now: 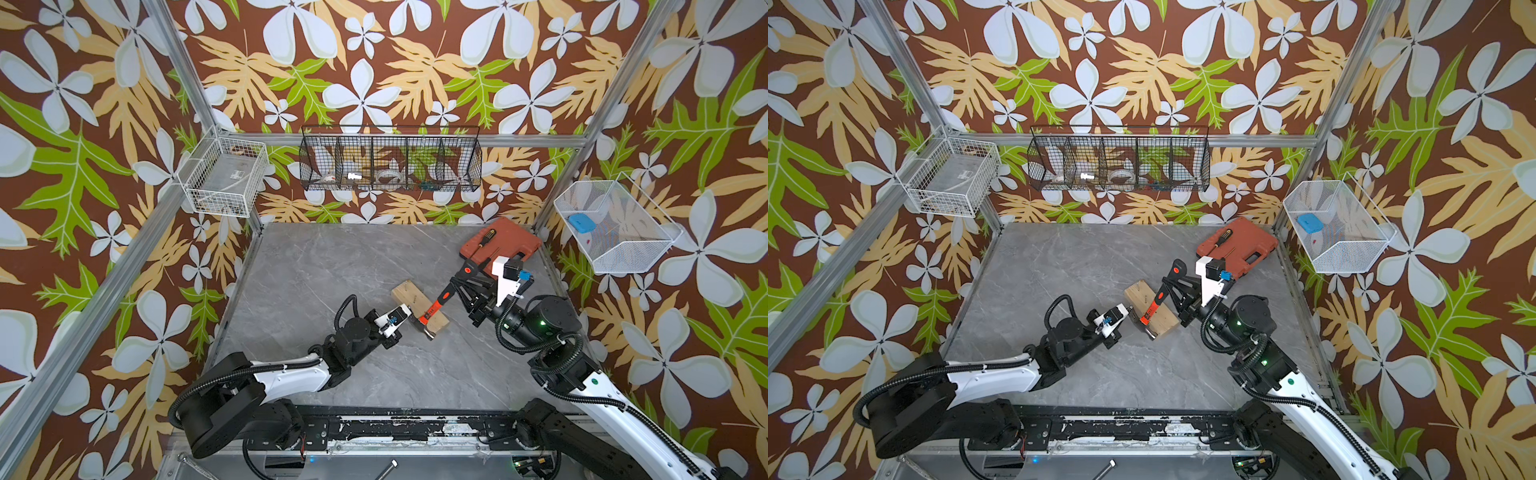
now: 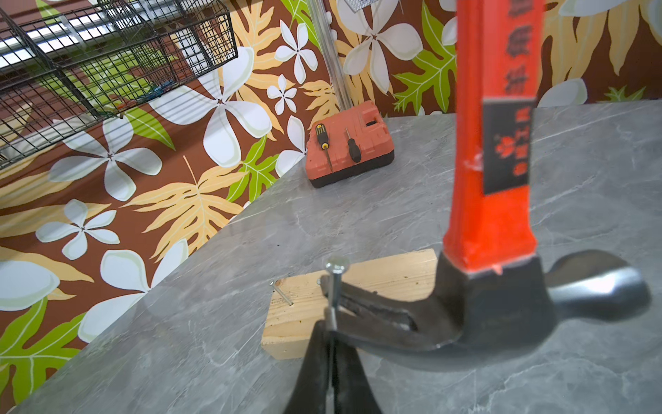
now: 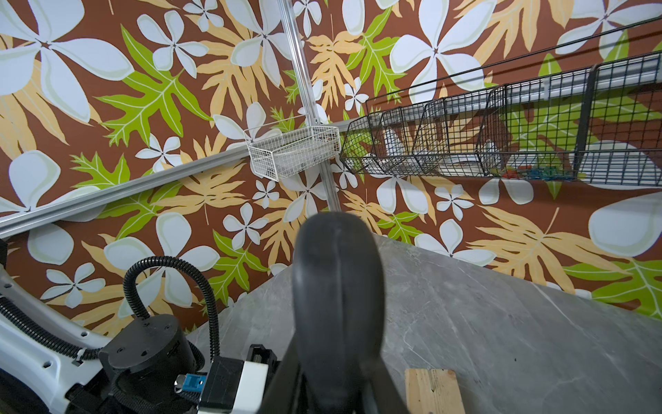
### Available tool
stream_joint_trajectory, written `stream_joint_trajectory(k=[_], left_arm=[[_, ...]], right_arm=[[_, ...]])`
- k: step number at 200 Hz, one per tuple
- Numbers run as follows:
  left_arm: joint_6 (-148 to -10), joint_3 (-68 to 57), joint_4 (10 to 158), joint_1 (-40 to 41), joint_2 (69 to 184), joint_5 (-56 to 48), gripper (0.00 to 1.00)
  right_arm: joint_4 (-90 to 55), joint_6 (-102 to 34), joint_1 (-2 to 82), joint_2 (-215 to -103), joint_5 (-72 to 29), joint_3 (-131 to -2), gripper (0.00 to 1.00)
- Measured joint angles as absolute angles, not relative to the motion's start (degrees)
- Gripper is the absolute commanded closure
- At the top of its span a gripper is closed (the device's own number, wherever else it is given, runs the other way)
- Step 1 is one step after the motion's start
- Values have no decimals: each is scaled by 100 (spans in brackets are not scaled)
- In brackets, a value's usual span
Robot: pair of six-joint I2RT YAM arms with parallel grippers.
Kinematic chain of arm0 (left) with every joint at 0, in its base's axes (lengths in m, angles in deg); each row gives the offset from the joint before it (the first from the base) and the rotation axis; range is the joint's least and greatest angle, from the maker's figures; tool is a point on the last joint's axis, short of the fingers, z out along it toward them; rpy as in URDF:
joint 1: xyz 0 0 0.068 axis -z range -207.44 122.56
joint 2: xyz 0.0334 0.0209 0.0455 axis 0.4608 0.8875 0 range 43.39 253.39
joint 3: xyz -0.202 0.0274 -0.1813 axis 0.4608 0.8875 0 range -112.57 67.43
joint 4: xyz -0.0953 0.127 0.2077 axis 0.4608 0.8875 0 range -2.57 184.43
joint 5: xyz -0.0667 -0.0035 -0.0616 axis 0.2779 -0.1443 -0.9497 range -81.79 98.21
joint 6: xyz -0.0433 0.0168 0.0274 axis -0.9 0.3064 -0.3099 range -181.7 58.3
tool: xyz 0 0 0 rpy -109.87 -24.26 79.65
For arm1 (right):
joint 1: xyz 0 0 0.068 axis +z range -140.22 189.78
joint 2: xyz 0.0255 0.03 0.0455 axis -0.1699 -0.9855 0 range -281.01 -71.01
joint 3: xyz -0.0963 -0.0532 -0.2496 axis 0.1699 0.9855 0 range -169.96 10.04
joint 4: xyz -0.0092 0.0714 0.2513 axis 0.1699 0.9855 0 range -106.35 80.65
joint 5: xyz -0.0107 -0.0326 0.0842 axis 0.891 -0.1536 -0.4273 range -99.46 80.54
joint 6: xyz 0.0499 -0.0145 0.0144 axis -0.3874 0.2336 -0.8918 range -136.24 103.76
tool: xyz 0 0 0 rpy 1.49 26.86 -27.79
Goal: Use a claw hammer to pull out a nail
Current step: Pick up the nail with the hammer.
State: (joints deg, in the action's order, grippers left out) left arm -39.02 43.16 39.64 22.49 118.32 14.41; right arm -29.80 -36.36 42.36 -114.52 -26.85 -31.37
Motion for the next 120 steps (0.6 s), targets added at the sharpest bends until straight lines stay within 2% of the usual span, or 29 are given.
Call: stream_joint_trajectory(k=[40, 70, 120], left_arm=[[-3924, 4312, 4049, 2249, 11749, 1817, 100], [-4431, 3977, 4517, 2249, 11854, 2066, 100], [-5878, 2598, 6327, 2107, 12774, 2468, 100]], right_arm=[[-2691, -3544, 4236, -11401, -2703, -3189, 100], [-2256, -3273, 4236, -11299, -2534, -3331, 100], [-1504, -2862, 4234, -11266, -1983, -3377, 100]])
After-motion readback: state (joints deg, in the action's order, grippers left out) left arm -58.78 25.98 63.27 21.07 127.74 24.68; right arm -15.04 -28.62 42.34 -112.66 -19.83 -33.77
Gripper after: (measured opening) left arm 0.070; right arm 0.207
